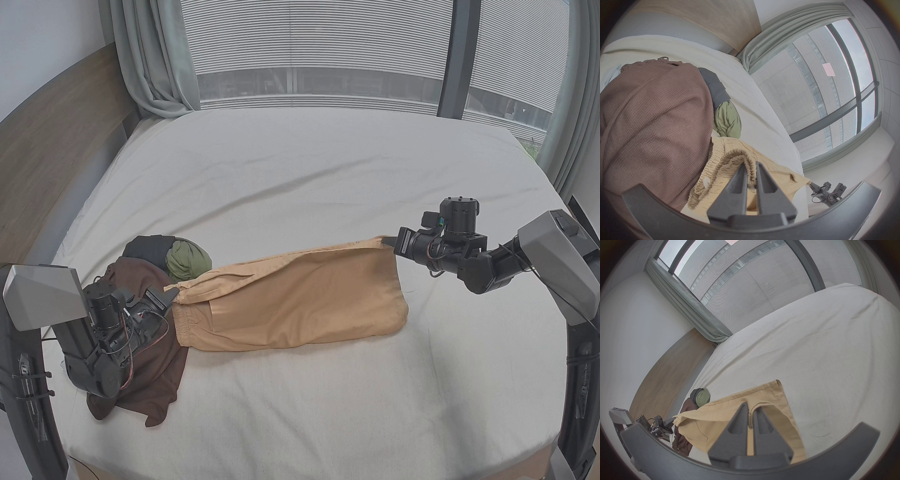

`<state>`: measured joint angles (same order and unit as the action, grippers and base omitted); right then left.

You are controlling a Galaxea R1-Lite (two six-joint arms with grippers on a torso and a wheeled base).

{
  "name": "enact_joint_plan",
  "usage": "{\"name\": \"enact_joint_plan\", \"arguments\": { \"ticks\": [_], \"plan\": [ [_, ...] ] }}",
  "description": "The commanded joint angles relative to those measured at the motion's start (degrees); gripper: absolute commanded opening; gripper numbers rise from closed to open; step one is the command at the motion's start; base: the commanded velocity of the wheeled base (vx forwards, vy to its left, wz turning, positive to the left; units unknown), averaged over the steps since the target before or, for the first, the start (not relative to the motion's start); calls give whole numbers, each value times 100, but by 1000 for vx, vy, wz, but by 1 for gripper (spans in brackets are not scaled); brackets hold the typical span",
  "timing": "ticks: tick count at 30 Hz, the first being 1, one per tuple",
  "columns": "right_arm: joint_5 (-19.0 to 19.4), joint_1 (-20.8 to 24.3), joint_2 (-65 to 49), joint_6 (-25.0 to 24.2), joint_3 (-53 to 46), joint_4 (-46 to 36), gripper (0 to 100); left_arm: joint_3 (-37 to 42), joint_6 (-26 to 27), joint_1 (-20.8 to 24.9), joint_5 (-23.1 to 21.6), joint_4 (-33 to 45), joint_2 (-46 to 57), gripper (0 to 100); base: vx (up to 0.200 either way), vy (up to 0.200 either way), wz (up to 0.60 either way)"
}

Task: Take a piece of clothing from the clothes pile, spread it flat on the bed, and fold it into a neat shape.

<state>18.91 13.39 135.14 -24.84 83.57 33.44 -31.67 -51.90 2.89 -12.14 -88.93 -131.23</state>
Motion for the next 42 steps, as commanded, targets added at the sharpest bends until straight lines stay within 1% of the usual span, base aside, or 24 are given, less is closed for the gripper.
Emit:
{"name": "enact_joint_plan", "arguments": {
  "ticks": [1, 10, 16, 17, 22, 23, 27, 28, 29, 30, 38, 39, 42],
  "plan": [
    [-10, 24, 109, -3, 37, 93, 0, -50, -5, -25, 1, -1, -96, 0, 0, 0, 0],
    [-27, 33, 267, 6, 46, 506, 0, -129, 4, -78, -7, -1, -157, 0, 0, 0, 0],
    [-27, 33, 276, 15, 46, 558, 0, -120, 4, -78, -16, -1, -166, 0, 0, 0, 0],
    [-27, 41, 276, 15, 46, 576, 0, -129, 4, -78, -16, -1, -166, 100, 0, 0, 0],
    [-27, 41, 399, 24, 46, 796, 0, -138, -5, -87, -16, -1, -148, 100, 0, 0, 0],
    [-27, 41, 407, 24, 54, 822, 100, -138, 4, -87, -7, -1, -148, 100, 0, 0, 0],
    [-54, 33, 495, -12, 230, 1007, 100, -173, 13, -87, 63, -1, -122, 100, 0, 0, 0],
    [-186, 33, 530, -20, 283, 1051, 100, -208, 13, -87, 168, -1, -113, 100, 0, 0, 0],
    [-194, 33, 530, -20, 283, 1051, 100, -208, 13, -87, 177, -1, -113, 100, 0, 0, 0],
    [-282, 33, 513, -64, 283, 1059, 100, -234, 4, -78, 265, -1, -113, 100, 0, 0, 0],
    [-300, 41, 284, -91, 54, 1086, 100, -173, 4, -34, 283, -1, -69, 100, 0, 0, 0],
    [-282, 50, -243, -91, -605, 1103, 100, 3, -5, 54, 239, -1, 291, 100, 0, 0, 0],
    [-247, 59, -700, -135, -1202, 1112, 100, 267, -5, 98, 124, -1, 845, 100, 0, 0, 0]
  ]
}}
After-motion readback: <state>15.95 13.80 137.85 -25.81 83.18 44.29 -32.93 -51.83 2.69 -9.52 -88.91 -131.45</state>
